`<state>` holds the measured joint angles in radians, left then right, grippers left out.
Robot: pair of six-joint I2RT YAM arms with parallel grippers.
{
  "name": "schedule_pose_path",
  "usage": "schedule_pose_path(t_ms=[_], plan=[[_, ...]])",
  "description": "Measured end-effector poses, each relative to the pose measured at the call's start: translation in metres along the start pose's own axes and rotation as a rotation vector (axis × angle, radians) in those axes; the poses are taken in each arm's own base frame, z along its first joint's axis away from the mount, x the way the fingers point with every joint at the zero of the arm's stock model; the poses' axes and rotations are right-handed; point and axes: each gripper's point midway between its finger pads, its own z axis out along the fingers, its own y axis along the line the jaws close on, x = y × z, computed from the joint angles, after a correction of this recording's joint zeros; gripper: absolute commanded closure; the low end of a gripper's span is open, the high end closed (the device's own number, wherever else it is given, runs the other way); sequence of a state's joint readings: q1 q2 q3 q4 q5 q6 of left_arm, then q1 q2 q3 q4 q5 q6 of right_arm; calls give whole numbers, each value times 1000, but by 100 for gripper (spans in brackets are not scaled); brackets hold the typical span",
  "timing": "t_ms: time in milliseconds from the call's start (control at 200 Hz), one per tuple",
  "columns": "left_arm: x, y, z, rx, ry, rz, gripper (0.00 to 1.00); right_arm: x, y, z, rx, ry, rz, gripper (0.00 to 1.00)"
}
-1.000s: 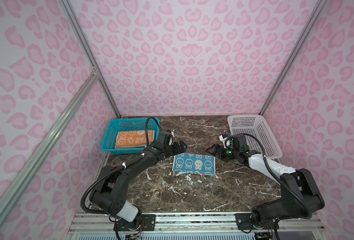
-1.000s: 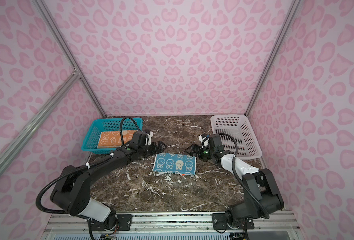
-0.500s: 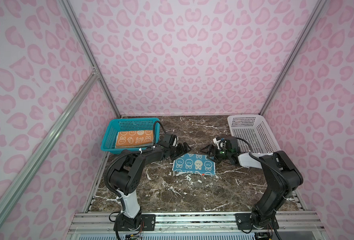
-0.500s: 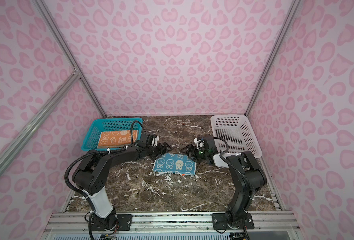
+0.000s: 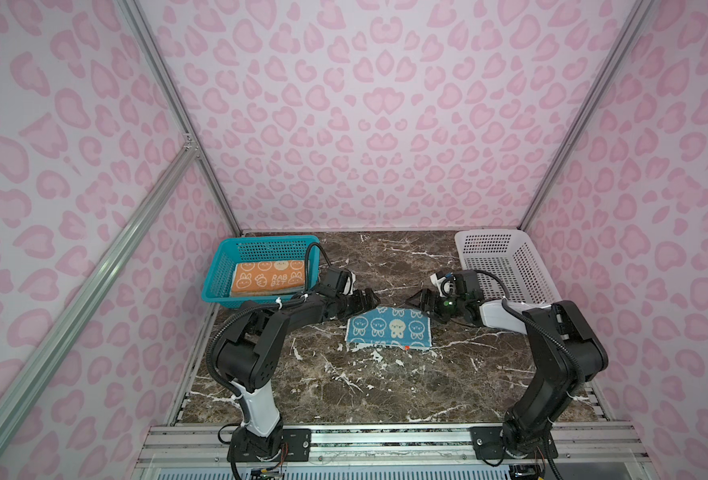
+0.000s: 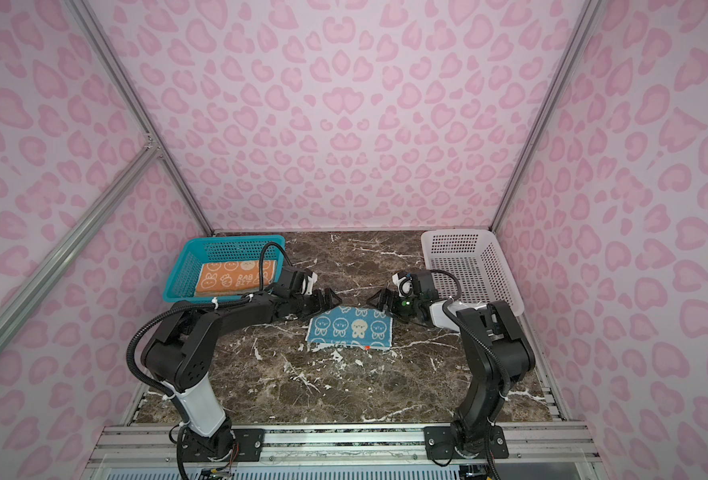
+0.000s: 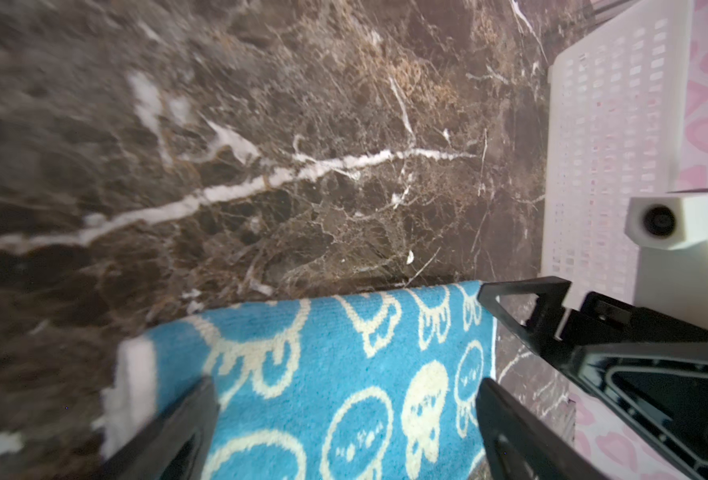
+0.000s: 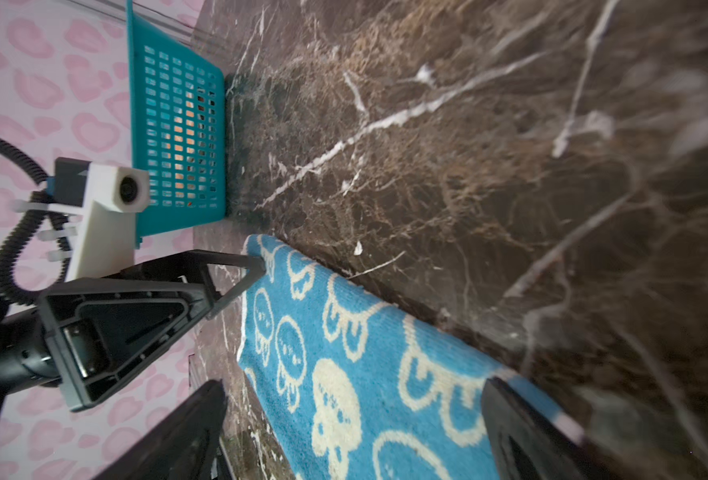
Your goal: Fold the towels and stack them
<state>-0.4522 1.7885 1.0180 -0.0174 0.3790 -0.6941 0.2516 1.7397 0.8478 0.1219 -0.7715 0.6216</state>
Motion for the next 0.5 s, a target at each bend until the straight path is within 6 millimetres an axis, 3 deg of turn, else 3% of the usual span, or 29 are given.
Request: schedule_pose_path(t_ms=[135,220,500], plan=[[-20,-20,-28,-11,-58,61,2,-2,15,-12,47,7,-64,2],[-21,-22,-41,-31,-70,87,2,6,20,-17,83,24,-105,2],[25,31,-42,-213,63,74,1,65,-11,-26,241,140,-115,2]])
